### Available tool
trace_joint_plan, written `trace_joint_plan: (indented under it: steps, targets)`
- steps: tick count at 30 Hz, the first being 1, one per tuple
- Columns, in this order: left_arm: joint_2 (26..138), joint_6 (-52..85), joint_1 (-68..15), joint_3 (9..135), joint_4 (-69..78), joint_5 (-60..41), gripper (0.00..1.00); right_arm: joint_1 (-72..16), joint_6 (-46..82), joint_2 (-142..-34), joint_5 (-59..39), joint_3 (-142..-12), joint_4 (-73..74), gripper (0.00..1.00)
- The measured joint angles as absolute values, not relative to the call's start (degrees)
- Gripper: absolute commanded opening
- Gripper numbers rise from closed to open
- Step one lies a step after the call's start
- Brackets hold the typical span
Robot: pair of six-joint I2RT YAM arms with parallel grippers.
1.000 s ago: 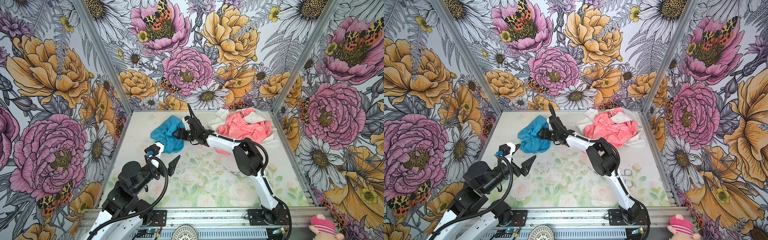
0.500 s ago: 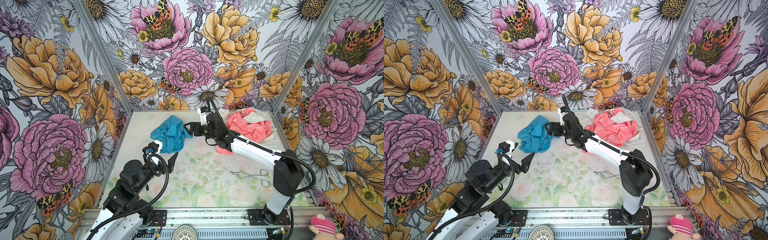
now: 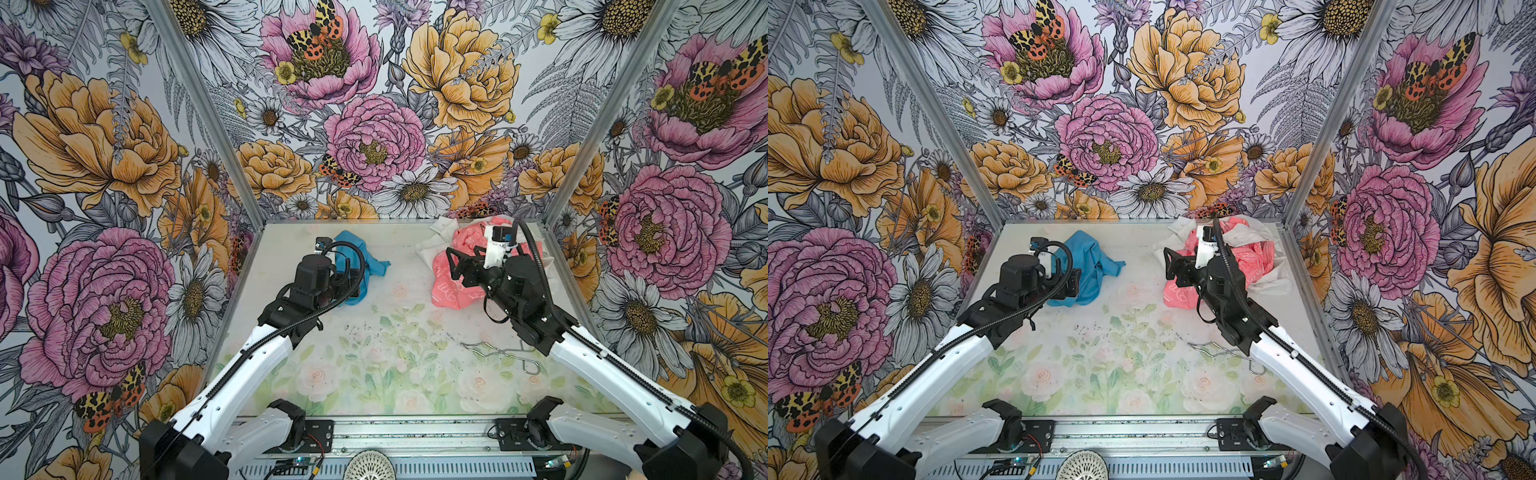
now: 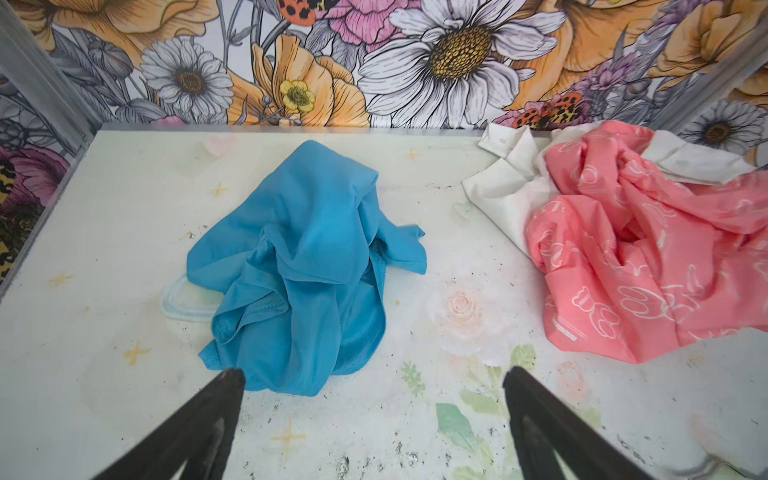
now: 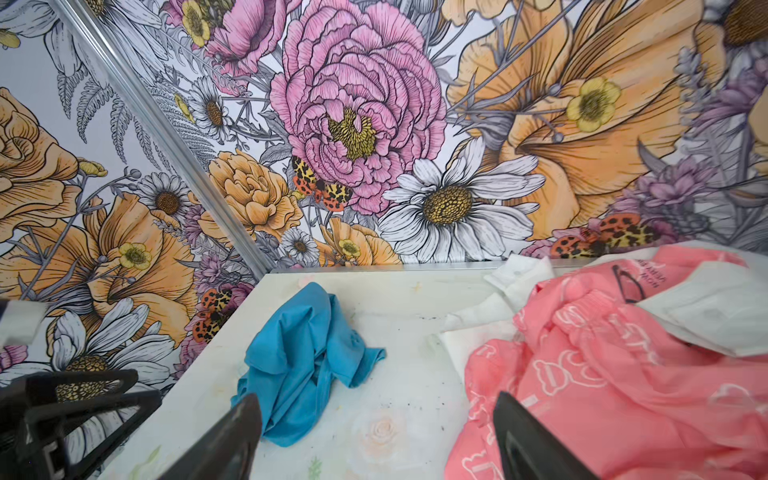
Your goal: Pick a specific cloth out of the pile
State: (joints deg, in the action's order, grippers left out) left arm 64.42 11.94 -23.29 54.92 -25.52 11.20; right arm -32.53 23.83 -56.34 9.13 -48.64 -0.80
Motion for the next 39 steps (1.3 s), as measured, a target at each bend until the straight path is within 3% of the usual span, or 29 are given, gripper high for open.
trace_joint_plan:
  steps: [8,16,19,25,27,32,39]
  targets:
    - [82.59,13.15,-16.62,64.38,-23.16,7.68,0.98,-31.20,18.44,-41.39,14.04,-39.38,-3.79,0.91]
    - [99.61,13.52,-14.76,73.89,-22.57,4.91,0.92,-30.39,16.51,-37.91,16.32,-37.58,-6.81,0.92]
    - [106.48,13.04,-14.76,78.98,-23.64,3.97,0.76,-30.37,15.92,-38.24,16.32,-37.54,-7.27,0.92]
    - [116.71,12.60,-14.04,85.65,-26.24,1.87,0.25,-29.89,14.81,-38.24,16.40,-37.04,-7.88,0.93]
    - [117.43,12.56,-13.34,85.76,-27.07,1.72,0.15,-29.69,14.24,-37.98,16.58,-36.64,-8.19,0.93]
    - [115.57,11.60,-10.83,85.78,-28.45,3.44,0.00,-29.15,13.41,-36.69,16.97,-35.77,-9.08,0.93]
    - [102.85,9.21,-5.61,86.50,-29.45,10.39,0.00,-28.77,13.41,-36.05,17.17,-35.73,-9.30,0.93]
